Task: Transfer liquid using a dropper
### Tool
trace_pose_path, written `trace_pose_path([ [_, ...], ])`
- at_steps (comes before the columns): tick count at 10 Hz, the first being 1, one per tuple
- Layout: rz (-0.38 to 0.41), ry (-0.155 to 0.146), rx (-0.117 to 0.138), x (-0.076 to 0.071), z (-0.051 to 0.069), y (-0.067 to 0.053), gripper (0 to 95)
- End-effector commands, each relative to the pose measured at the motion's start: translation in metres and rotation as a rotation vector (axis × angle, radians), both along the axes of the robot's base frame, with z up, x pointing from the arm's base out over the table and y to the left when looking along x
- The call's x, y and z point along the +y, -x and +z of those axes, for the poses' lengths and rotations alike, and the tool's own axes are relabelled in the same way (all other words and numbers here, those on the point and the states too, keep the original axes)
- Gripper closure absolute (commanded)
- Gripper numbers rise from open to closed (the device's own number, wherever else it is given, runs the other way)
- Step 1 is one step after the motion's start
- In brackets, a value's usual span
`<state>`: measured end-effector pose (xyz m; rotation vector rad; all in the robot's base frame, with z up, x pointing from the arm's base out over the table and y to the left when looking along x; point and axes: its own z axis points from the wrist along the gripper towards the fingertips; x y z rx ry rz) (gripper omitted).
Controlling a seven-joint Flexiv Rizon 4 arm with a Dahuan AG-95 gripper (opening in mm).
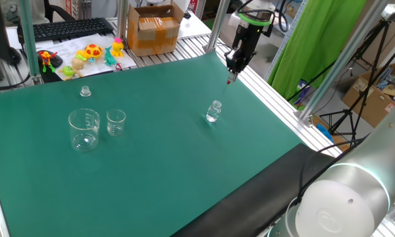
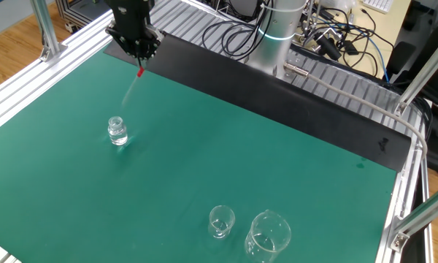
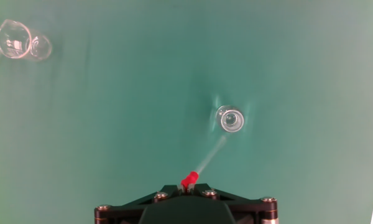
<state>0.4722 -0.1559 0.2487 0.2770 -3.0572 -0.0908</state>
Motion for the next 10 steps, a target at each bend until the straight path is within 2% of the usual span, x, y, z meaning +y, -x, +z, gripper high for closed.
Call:
trace_pose_path([
  [1,0.003,-0.005,-0.001,-0.002,-0.004,-0.001,95.0],
  [10,0.009,-0.013,-0.031,-0.006,-0.025,-0.003,95.0],
])
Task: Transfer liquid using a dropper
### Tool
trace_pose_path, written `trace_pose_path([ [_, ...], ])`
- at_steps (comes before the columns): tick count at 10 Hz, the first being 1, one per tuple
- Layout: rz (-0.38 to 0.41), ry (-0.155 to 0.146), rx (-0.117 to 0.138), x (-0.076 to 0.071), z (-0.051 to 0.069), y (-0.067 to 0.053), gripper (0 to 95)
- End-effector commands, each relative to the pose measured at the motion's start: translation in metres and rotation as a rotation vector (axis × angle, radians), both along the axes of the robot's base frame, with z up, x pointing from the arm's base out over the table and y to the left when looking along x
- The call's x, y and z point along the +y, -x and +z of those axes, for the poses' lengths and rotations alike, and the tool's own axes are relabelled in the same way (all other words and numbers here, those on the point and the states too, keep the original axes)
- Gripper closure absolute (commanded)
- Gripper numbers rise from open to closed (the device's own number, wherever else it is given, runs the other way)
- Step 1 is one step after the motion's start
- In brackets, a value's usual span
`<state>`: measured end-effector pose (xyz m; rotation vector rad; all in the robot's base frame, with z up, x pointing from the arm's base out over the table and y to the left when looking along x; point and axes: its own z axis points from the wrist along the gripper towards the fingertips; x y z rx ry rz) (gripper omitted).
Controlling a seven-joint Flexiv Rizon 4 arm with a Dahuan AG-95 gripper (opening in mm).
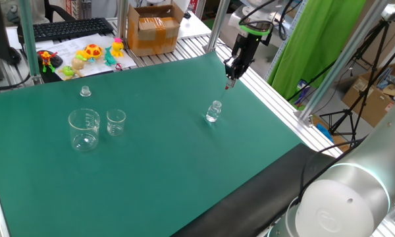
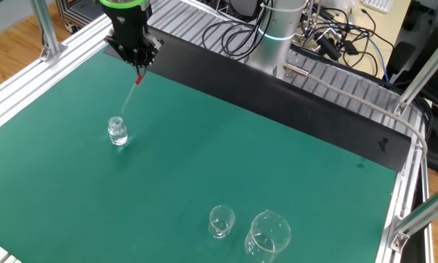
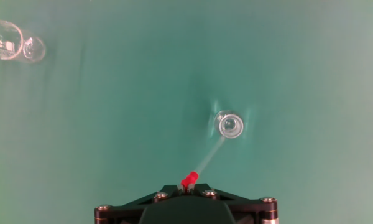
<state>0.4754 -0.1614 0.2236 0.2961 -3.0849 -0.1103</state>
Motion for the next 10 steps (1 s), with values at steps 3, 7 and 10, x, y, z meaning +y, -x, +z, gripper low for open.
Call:
trace_pose_path([
  [3,0.001,-0.001,-0.013,0.0,-0.009,-0.001,95.0],
  [7,0.005,-0.025,-0.014,0.001,-0.015,-0.002,95.0],
  [10,0.004,-0.036,-0.015,0.001,-0.02,-0.003,95.0],
])
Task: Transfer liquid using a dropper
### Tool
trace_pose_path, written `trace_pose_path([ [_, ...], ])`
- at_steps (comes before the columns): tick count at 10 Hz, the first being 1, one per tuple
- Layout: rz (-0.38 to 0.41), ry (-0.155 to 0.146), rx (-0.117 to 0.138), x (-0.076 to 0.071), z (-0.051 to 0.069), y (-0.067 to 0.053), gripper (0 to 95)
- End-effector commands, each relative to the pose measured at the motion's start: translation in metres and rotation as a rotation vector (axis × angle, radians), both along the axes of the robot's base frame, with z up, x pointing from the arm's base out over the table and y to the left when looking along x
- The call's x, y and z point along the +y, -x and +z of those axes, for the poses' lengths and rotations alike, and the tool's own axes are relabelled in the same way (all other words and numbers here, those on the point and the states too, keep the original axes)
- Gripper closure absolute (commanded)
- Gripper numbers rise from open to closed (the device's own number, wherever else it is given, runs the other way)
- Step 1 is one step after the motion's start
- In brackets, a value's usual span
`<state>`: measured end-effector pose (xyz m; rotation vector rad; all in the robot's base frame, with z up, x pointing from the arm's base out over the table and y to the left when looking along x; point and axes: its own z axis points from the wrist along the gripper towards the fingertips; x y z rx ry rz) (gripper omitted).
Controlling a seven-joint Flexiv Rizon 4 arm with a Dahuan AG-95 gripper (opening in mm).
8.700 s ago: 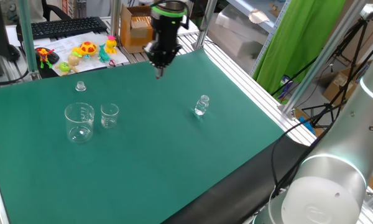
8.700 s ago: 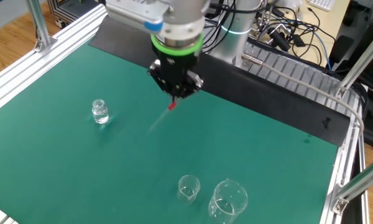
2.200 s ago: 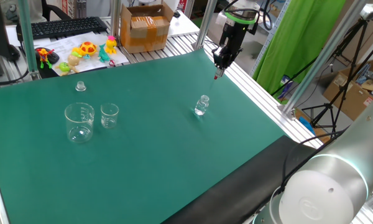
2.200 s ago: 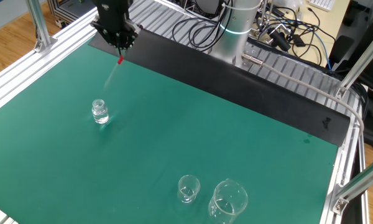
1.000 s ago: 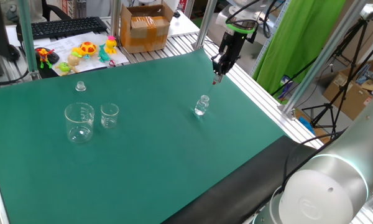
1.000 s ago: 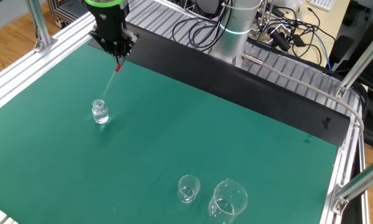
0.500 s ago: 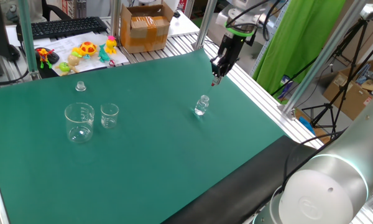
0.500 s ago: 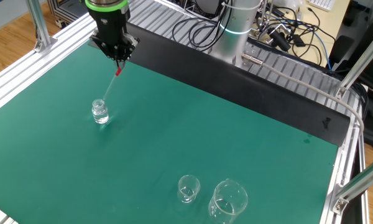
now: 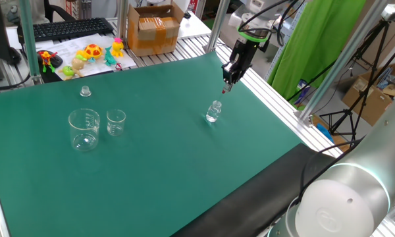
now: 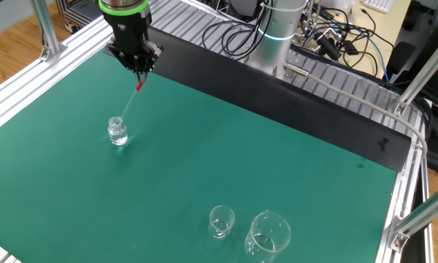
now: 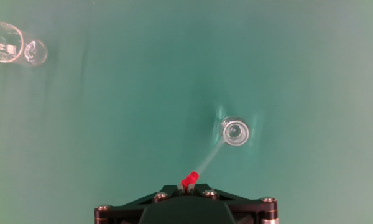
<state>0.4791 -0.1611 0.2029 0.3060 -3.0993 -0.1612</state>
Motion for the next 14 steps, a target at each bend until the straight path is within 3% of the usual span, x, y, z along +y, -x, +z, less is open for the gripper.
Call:
trace_pose_path([
  [1,0.0,0.0,-0.003,0.0,0.001,0.001,95.0],
  [10,0.027,0.004,-0.013,-0.01,-0.012,0.002,95.0],
  [14,0.035,0.003,-0.033,-0.015,-0.021,0.004,95.0],
])
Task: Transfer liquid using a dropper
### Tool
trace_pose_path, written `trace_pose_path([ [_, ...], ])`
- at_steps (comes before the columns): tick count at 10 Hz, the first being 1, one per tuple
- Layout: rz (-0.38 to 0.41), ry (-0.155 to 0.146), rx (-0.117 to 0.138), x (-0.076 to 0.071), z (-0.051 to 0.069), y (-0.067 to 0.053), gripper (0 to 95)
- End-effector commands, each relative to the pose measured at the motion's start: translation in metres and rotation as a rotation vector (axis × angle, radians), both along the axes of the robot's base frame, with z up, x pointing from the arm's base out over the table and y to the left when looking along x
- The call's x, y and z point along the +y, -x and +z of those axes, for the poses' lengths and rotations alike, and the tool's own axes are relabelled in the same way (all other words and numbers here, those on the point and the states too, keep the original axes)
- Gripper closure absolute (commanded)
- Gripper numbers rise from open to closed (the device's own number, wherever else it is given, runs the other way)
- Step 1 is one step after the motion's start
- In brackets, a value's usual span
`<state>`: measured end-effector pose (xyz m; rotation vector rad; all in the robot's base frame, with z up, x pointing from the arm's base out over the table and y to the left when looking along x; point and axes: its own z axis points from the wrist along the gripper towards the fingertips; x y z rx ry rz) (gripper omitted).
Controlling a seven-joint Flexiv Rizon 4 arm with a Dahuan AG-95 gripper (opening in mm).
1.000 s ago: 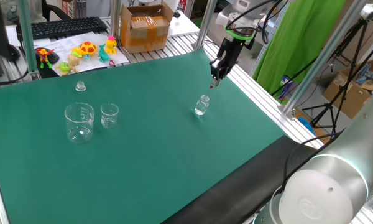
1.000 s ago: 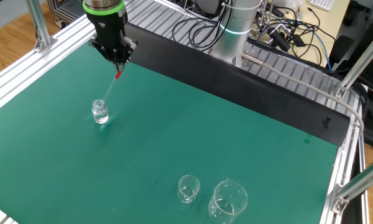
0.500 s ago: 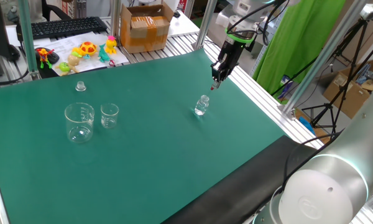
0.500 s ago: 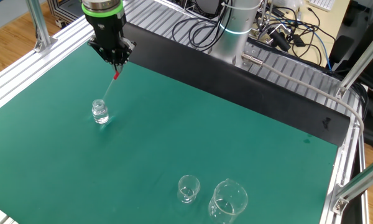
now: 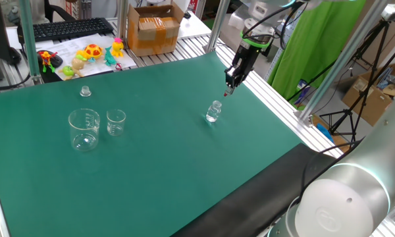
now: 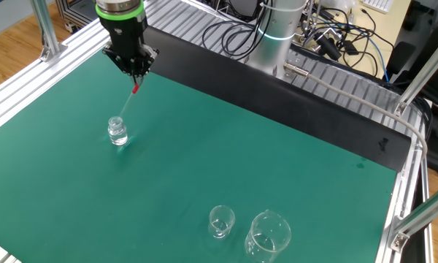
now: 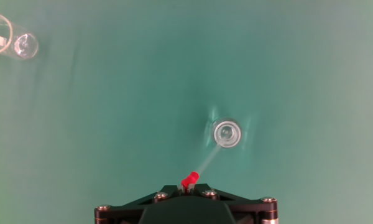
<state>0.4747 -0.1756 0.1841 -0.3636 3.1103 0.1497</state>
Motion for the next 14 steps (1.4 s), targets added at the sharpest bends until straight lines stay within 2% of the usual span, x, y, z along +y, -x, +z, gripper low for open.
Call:
trace_pose_path([
  [1,0.001,-0.003,-0.002,-0.0005,-0.0043,-0.0005,95.0],
  [14,-0.002,-0.004,-0.004,-0.002,-0.0055,0.0001,95.0],
])
